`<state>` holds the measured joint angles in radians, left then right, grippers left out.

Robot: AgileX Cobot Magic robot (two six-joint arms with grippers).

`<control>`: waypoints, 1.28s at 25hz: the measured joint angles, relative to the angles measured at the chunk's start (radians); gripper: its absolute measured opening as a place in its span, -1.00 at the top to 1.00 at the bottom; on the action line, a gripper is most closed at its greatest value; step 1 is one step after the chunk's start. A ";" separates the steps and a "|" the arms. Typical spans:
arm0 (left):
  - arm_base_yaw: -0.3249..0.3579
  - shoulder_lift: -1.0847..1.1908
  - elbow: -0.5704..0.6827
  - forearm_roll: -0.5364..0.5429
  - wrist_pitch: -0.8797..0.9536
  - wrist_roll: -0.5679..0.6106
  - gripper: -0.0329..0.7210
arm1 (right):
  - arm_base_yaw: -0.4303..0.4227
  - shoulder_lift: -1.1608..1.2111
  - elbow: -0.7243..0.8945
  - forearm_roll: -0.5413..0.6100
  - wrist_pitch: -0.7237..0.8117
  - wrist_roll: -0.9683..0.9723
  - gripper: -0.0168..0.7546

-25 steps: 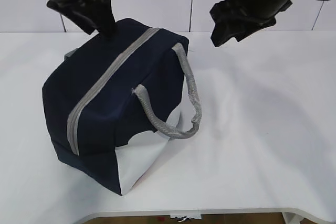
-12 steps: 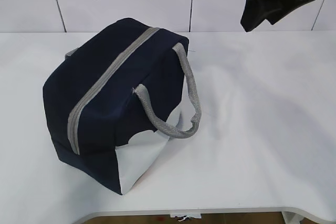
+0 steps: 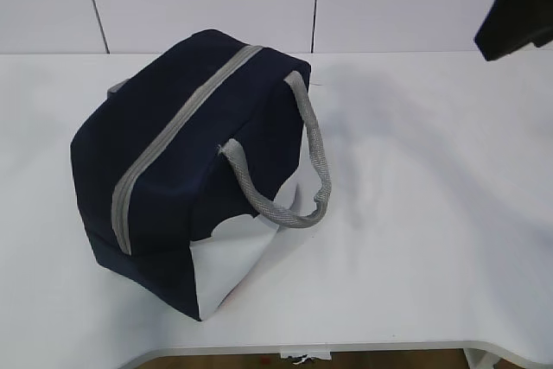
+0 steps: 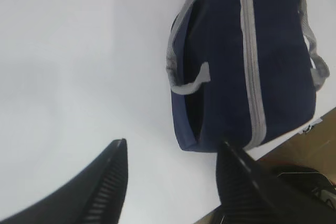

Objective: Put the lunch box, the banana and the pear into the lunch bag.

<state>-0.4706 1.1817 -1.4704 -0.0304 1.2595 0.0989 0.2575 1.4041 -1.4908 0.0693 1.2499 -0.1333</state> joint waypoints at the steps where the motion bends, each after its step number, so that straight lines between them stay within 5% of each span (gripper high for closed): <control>1: 0.000 -0.052 0.032 0.002 0.002 0.000 -0.18 | 0.000 -0.037 0.030 -0.002 0.000 0.004 -0.17; 18: 0.000 -0.770 0.371 0.004 0.012 0.000 -0.18 | 0.000 -0.689 0.380 0.042 0.011 0.035 -0.15; 32: 0.000 -1.116 0.706 -0.058 -0.036 0.000 -0.10 | 0.000 -1.173 0.731 0.032 0.021 0.038 -0.15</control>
<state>-0.4706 0.0656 -0.7645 -0.0885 1.2235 0.0989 0.2575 0.2307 -0.7603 0.1010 1.2705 -0.0958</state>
